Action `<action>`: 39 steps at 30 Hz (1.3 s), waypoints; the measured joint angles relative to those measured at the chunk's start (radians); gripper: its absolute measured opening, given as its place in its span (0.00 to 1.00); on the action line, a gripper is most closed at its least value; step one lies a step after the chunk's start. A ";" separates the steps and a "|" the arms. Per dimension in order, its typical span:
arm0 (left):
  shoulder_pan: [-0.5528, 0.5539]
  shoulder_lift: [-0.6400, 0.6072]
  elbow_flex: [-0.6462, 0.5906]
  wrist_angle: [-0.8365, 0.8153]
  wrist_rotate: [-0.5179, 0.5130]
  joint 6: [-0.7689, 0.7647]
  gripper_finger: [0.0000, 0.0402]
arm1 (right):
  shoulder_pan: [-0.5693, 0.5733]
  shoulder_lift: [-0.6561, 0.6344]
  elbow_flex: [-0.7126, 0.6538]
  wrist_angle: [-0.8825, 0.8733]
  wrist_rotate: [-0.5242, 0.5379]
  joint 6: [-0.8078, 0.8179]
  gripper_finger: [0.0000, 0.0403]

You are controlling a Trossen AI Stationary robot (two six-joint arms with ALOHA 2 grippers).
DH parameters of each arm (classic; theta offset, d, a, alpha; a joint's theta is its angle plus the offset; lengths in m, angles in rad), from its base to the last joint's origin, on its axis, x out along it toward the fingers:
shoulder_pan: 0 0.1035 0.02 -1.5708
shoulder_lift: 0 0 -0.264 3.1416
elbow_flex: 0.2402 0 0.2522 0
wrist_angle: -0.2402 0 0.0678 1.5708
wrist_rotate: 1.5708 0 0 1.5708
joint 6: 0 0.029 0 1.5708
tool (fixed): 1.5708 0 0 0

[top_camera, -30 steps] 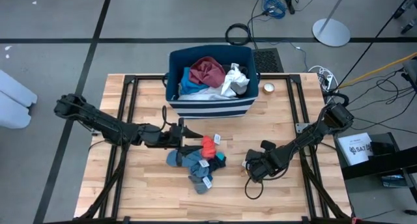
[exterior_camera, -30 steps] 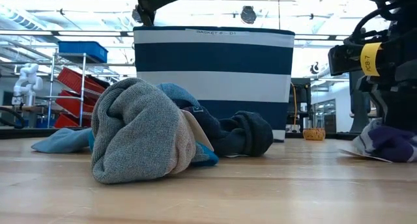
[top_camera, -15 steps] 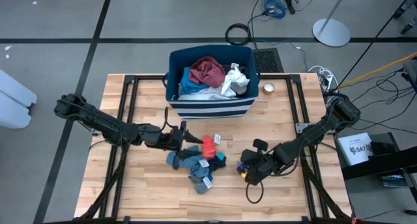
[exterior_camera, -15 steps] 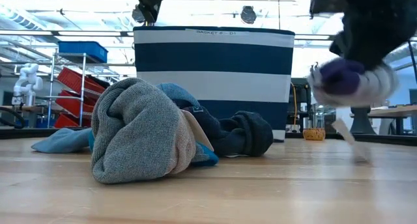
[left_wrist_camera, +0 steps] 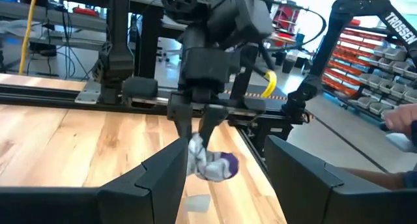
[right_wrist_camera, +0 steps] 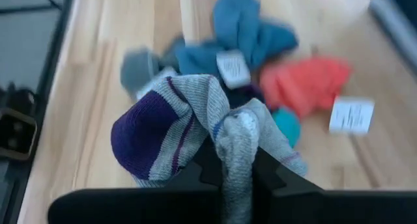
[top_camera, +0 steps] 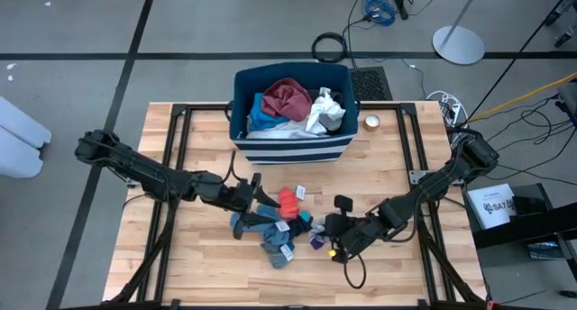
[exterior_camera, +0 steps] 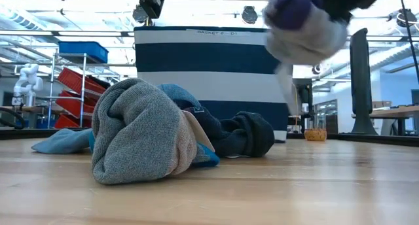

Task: Sort clothes
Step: Put the gray pair of socks into the blue laundry organizer

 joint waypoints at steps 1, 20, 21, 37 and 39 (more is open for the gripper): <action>0.000 0.000 0.000 0.000 0.003 0.001 0.53 | 0.000 0.000 0.000 0.031 0.014 -0.025 0.04; -0.053 0.187 0.086 0.078 0.020 0.432 0.53 | -0.001 -0.001 0.000 0.387 0.060 -0.174 0.04; -0.055 0.197 0.094 0.076 0.020 0.443 0.53 | -0.001 -0.001 0.000 0.396 0.060 -0.174 0.04; -0.066 0.306 0.199 0.081 0.021 0.456 0.53 | -0.002 -0.002 0.000 0.496 0.057 -0.153 0.04; -0.071 0.310 0.205 0.079 0.020 0.487 0.53 | -0.003 -0.002 0.000 0.513 0.056 -0.142 0.04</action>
